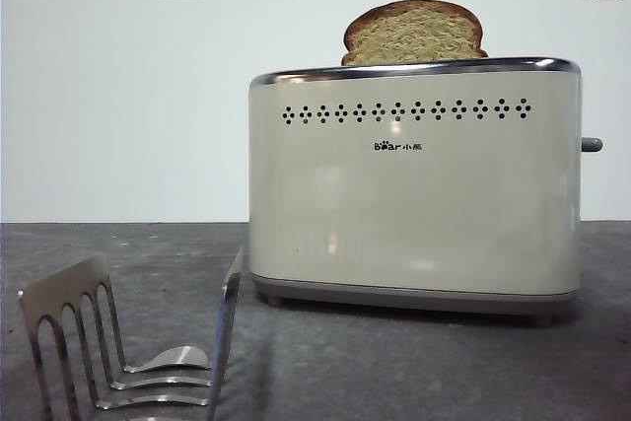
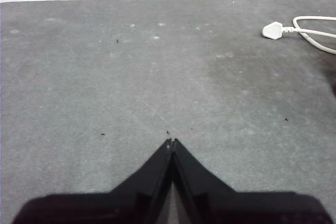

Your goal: Pick up a slice of bread from the rack,put the bread on the toaster,press the button

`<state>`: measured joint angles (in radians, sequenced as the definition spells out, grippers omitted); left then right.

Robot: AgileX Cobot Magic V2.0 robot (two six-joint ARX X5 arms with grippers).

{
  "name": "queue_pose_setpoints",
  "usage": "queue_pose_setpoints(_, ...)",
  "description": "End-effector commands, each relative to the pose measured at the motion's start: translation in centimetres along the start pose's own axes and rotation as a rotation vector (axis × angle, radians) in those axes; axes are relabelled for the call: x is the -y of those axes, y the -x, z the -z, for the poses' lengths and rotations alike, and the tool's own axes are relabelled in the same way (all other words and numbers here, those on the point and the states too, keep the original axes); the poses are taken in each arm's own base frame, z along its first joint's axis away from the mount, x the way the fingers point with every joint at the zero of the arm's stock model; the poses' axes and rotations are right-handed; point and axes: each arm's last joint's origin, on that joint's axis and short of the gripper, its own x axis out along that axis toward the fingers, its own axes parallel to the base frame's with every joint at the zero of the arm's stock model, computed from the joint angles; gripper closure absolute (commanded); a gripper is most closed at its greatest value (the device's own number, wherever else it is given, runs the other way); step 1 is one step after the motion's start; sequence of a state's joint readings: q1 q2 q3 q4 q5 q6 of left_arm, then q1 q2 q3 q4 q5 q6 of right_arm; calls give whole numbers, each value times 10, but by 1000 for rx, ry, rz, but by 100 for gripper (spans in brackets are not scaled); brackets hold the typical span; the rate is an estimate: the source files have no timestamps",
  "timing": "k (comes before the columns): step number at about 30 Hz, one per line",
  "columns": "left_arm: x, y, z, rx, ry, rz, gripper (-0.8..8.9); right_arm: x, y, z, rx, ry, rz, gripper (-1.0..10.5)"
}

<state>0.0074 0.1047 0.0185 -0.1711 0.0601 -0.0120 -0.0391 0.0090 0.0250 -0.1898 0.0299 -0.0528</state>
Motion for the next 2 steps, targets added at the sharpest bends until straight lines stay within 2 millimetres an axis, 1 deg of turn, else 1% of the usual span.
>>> queue_pose_setpoints(1, 0, -1, 3, -5, 6, 1, 817, 0, -1, 3, -5, 4, 4, 946)
queue_pose_setpoints(2, 0, -1, 3, -5, 6, 1, 817, 0, -1, 3, -5, 4, 4, 946)
